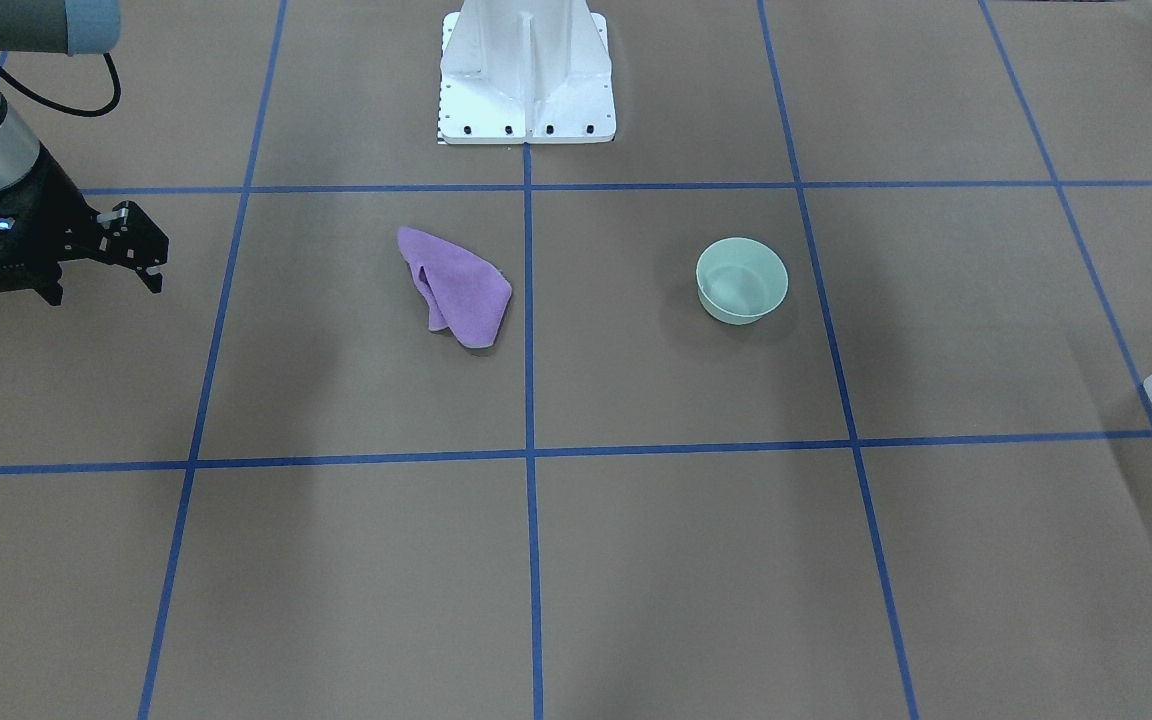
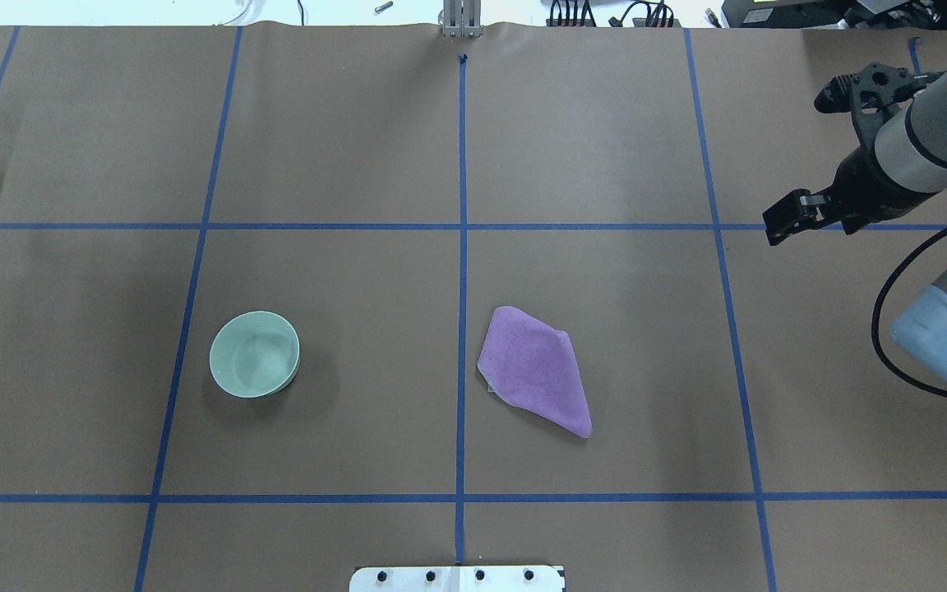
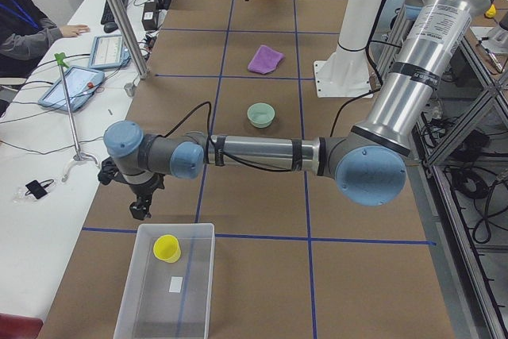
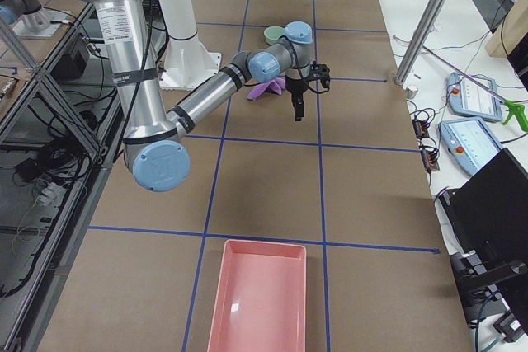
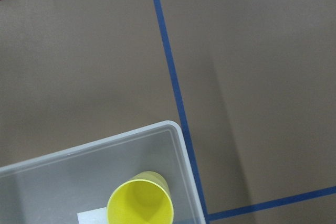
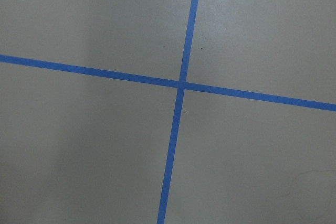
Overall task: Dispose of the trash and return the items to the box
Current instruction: 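Withdraw the left gripper from the clear bin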
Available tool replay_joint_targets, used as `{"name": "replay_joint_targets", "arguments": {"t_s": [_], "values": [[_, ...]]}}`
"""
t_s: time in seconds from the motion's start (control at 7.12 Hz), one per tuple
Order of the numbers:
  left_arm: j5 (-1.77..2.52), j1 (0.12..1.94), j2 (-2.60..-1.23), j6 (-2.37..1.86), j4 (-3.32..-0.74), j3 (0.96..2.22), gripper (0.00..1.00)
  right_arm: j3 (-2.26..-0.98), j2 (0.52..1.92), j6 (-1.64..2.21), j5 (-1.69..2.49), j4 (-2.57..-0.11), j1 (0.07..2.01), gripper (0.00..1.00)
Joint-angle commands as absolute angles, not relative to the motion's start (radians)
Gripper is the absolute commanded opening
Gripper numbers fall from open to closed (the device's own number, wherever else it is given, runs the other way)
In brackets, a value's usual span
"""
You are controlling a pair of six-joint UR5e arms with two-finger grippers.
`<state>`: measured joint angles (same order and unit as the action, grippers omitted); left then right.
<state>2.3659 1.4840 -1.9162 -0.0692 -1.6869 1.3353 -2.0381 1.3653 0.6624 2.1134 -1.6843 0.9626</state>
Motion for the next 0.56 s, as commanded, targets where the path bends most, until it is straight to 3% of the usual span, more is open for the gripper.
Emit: {"name": "replay_joint_targets", "arguments": {"t_s": [0.0, 0.14, 0.42], "values": [[2.387, 1.265, -1.806, -0.469, -1.678, 1.658, 0.99, -2.034, 1.365, 0.663, 2.112, -1.684, 0.963, 1.0], [2.379, 1.144, -1.798, -0.618, -1.678, 1.74, 0.99, -2.03, 1.364, 0.666, 2.114, -1.684, 0.962, 1.0], [2.305, 0.943, -1.804, -0.814, -1.759, 1.785, 0.99, -2.022, 1.364, 0.695, 2.112, -1.683, 0.95, 1.0]]}}
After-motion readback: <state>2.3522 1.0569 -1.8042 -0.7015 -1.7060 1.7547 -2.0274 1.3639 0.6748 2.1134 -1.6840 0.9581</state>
